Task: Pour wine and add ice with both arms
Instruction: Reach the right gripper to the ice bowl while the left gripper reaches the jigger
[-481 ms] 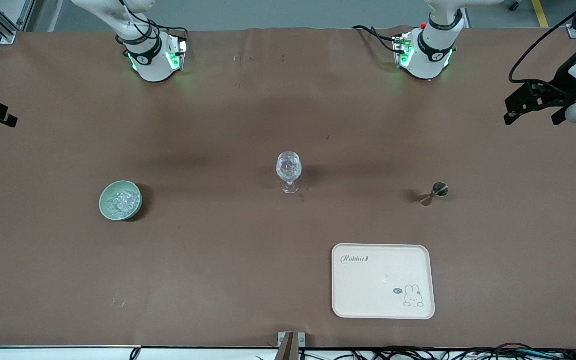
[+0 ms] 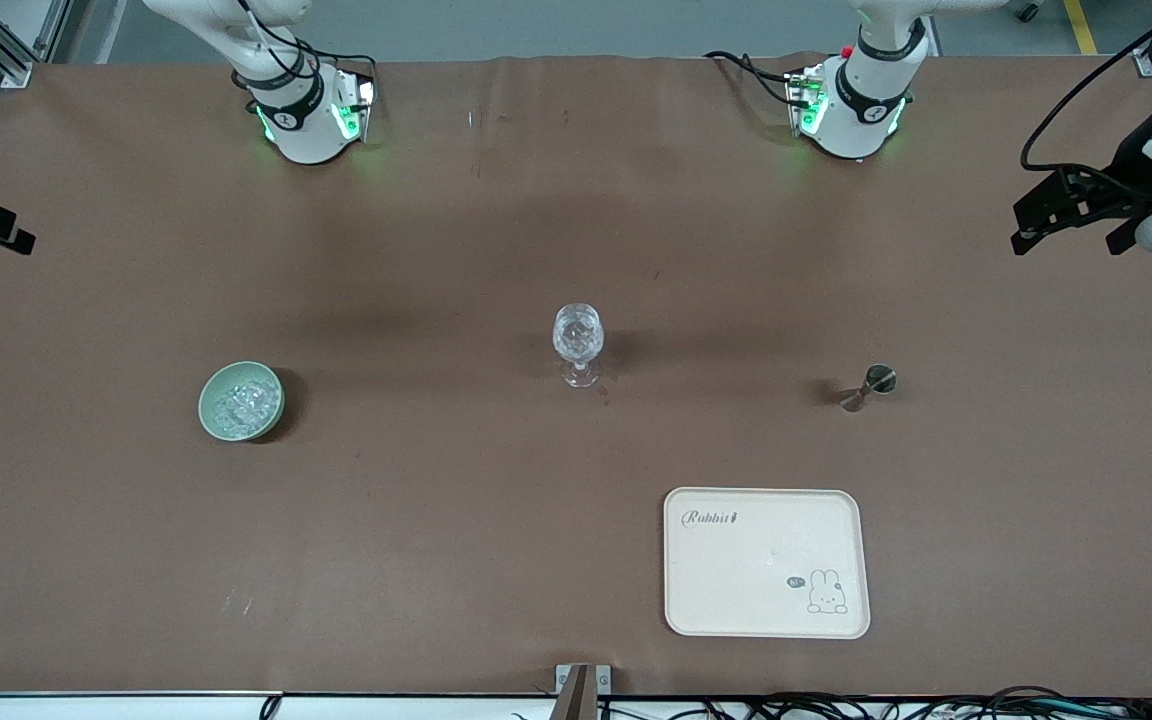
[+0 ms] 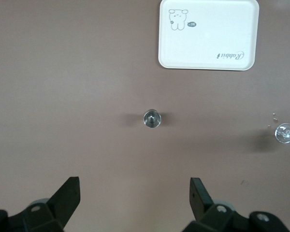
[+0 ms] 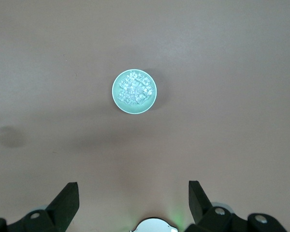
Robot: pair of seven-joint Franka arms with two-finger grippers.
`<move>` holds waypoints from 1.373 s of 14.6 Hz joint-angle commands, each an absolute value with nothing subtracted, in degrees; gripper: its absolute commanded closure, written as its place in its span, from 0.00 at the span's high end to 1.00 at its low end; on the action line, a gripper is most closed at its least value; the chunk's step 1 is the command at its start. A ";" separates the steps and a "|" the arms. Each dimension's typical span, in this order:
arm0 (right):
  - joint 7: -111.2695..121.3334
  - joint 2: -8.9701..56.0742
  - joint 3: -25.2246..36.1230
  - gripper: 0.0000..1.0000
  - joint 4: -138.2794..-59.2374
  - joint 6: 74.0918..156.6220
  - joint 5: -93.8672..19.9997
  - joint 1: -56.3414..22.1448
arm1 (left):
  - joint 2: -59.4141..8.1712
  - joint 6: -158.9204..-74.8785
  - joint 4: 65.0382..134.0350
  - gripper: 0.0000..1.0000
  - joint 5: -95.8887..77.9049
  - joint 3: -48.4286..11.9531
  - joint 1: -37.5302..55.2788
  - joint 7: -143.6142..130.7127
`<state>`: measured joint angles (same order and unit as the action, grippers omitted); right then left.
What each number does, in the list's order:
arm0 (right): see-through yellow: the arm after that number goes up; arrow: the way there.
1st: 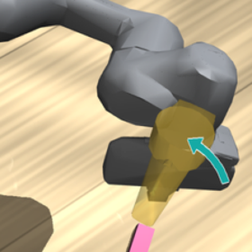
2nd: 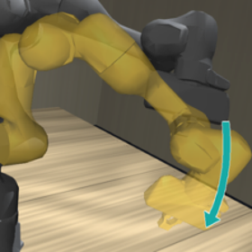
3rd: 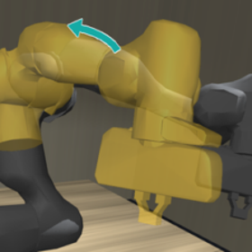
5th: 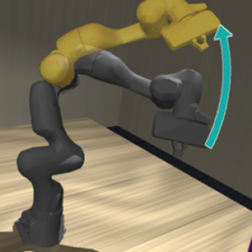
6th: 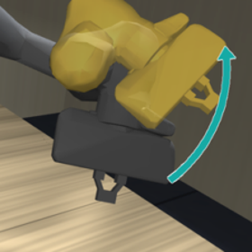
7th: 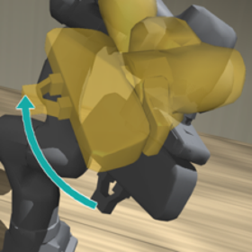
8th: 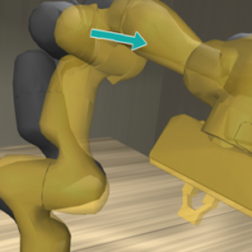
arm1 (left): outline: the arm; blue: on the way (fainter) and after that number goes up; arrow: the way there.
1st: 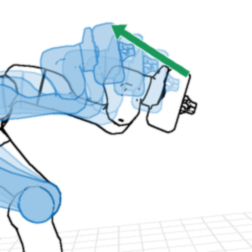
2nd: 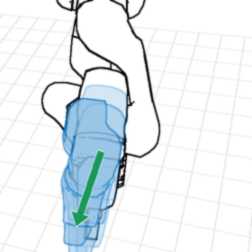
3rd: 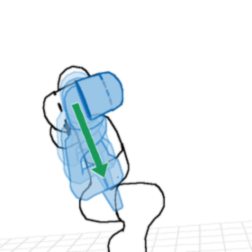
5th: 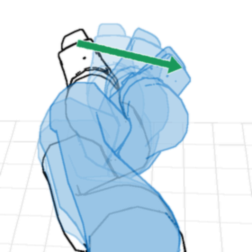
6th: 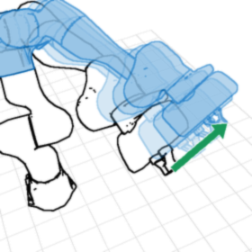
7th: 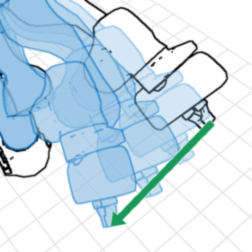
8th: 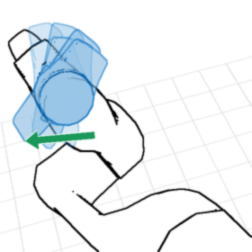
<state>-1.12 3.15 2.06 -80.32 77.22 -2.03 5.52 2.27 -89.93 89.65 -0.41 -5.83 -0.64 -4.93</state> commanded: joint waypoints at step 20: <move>-0.44 12.12 1.49 0.97 -120.84 129.61 -2.20 0.80 | -36.46 -89.56 86.22 0.95 -26.35 -5.36 -20.04 -26.98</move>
<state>-0.80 11.94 1.33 -116.85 125.31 -2.12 1.73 -33.33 -90.23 87.38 -23.14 -5.14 -19.26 -25.44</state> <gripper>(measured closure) 0.018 0.044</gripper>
